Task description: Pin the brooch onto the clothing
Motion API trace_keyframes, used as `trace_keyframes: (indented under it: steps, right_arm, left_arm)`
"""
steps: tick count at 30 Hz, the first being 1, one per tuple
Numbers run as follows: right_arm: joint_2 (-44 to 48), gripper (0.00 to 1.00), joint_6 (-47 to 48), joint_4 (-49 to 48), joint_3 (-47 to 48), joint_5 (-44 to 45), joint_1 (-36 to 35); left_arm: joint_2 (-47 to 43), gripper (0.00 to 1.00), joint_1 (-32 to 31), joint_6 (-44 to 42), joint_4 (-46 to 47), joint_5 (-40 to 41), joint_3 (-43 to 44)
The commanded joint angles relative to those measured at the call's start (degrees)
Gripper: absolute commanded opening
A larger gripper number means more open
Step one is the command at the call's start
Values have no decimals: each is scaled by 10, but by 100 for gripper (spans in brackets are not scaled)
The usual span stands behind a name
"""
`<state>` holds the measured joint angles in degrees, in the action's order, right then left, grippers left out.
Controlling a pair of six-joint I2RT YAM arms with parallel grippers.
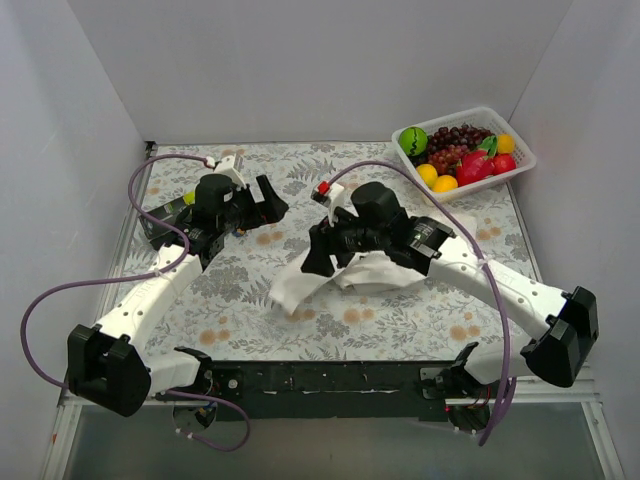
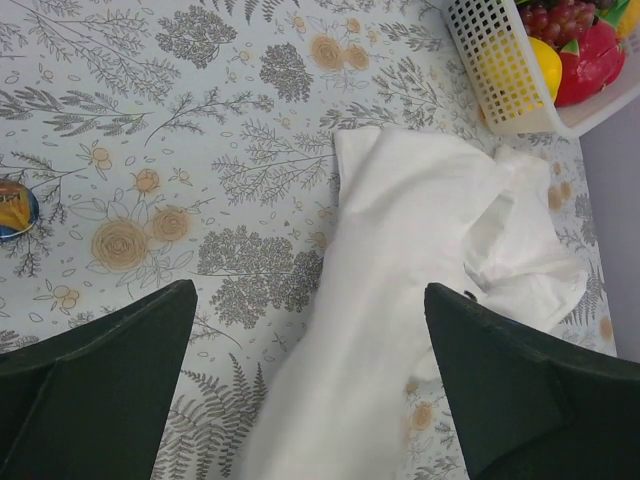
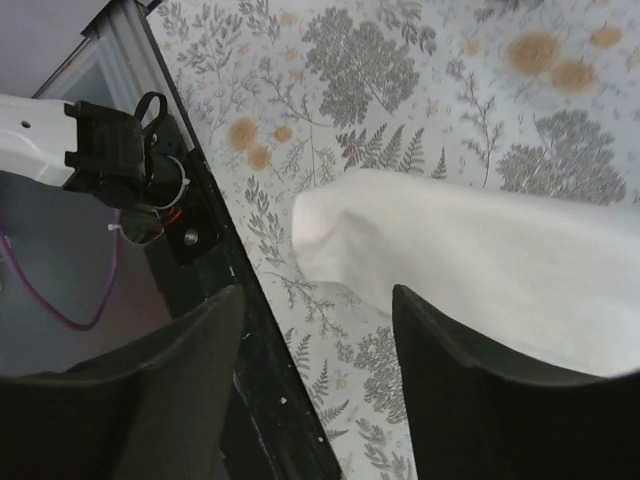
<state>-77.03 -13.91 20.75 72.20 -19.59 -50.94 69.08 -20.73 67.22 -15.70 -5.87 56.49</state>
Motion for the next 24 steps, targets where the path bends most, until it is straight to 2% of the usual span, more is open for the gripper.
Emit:
trace_keyframes:
  steps: [1,4,8,12,13,19,24]
  right_arm:
    - [50,84,-2,-75,-9,56,4]
    - [71,89,17,-56,-2,129,13]
    - [69,89,13,-8,-5,182,57]
    - [72,87,-5,12,-50,170,148]
    - [70,87,-9,15,-58,163,191]
    - [25,83,-12,0,-119,146,341]
    - [-65,80,-20,-45,-117,142,392]
  left_arm:
    - [-29,98,1,18,-18,-18,-23]
    - [-38,98,1,38,-20,-64,-54]
    - [-43,98,1,67,-27,-123,-96]
    - [-51,96,0,87,-65,-175,-128]
    - [-58,95,-2,92,-74,-188,-134]
    - [-88,92,-25,144,-153,-175,-181]
    - [-135,92,-47,203,-173,-180,-240]
